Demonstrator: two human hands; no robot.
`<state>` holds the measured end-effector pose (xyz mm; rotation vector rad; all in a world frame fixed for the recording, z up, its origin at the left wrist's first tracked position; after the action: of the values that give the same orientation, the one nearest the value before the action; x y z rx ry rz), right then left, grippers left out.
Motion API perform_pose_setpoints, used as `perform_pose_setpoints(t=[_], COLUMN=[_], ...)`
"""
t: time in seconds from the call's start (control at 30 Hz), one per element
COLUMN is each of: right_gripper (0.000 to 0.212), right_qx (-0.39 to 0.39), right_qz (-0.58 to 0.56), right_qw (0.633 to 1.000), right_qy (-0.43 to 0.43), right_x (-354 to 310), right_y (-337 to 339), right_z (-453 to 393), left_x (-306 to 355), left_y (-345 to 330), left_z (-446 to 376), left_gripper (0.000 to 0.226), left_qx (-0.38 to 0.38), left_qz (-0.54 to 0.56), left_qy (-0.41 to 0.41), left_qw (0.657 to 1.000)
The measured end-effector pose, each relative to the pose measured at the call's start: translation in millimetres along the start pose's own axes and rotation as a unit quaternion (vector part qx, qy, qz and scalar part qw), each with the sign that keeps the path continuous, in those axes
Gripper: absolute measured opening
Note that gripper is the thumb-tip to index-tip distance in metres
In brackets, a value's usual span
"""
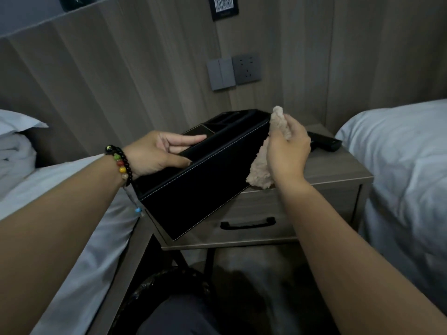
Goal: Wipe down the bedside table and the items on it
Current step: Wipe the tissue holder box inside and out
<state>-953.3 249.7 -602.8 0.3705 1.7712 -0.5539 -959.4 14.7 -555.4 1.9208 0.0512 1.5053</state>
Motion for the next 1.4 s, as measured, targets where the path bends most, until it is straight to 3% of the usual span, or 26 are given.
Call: perform_pose_setpoints(t=[0.13, 0.23, 0.33, 0.43, 0.57, 0.73, 0.8, 0.97, 1.1, 1.17, 1.2, 1.3, 1.4], right_gripper=[0.015, 0.035, 0.055, 0.059, 0.046, 0.042, 0.042, 0.045, 0.049, 0.047, 0.046, 0.045, 0.043], right_qx=[-0.075, -0.126, -0.136, -0.131, -0.151, -0.093, -0.071, -0.091, -0.109, -0.110, -0.101, -0.037, 0.009], right_qz=[0.016, 0.012, -0.002, -0.012, -0.042, -0.101, -0.114, -0.107, -0.059, -0.039, -0.040, -0.048, -0.043], right_qw=[0.996, 0.991, 0.988, 0.989, 0.985, 0.984, 0.987, 0.989, 0.957, 0.940, 0.946, 0.988, 0.999], right_qy=[-0.035, -0.046, -0.066, -0.067, -0.074, -0.114, -0.093, 0.041, 0.264, 0.320, 0.305, 0.144, 0.010], right_x=[0.6, 6.1, 8.5, 8.8, 6.9, 9.8, 8.0, -15.5, -50.1, -48.7, -43.3, -7.2, 28.9], right_y=[15.3, 18.3, 17.0, 16.1, 19.6, 43.8, 44.9, 18.5, -15.0, -29.0, -30.4, -19.7, -9.9], right_z=[7.9, 20.7, 38.8, 62.7, 75.2, 76.0, 83.2, 102.0, 128.7, 136.3, 131.8, 97.4, 68.0], left_x=[10.1, 20.6, 41.3, 67.0, 55.3, 49.8, 46.6, 35.4, 26.2, 24.6, 24.5, 22.0, 18.6], left_y=[6.5, 18.7, 21.5, -4.8, -37.9, -31.6, -27.0, -5.4, 3.8, 5.5, 5.8, 7.3, 10.8], left_z=[-5.3, -15.5, -25.2, -33.8, -34.4, -12.3, -8.2, 2.0, 0.7, 0.0, -0.9, -4.6, -5.1], left_gripper=[0.053, 0.049, 0.036, 0.018, 0.045, 0.028, 0.027, 0.028, 0.030, 0.035, 0.040, 0.035, 0.035], left_qx=[-0.040, -0.028, 0.033, 0.082, 0.157, 0.291, 0.295, 0.266, 0.206, 0.196, 0.194, 0.194, 0.200], left_qz=[-0.072, -0.192, -0.348, -0.486, -0.489, -0.486, -0.470, -0.342, -0.246, -0.183, -0.168, -0.163, -0.160], left_qy=[0.031, 0.052, 0.033, 0.007, 0.050, 0.011, -0.006, -0.093, -0.155, -0.162, -0.162, -0.148, -0.140], left_qw=[0.996, 0.980, 0.936, 0.870, 0.857, 0.824, 0.832, 0.896, 0.934, 0.950, 0.953, 0.956, 0.956])
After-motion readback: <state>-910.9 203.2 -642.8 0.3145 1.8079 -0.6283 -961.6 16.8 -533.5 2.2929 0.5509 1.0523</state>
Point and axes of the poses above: each hand's wrist, its own z-axis away from the middle knuckle, its own y-axis out of the back of the hand, x = y × z, the point moved 8 cm from there along -z, towards the middle knuckle, and after that the axes turned 6 degrees about -y, right-handed, at the moved point
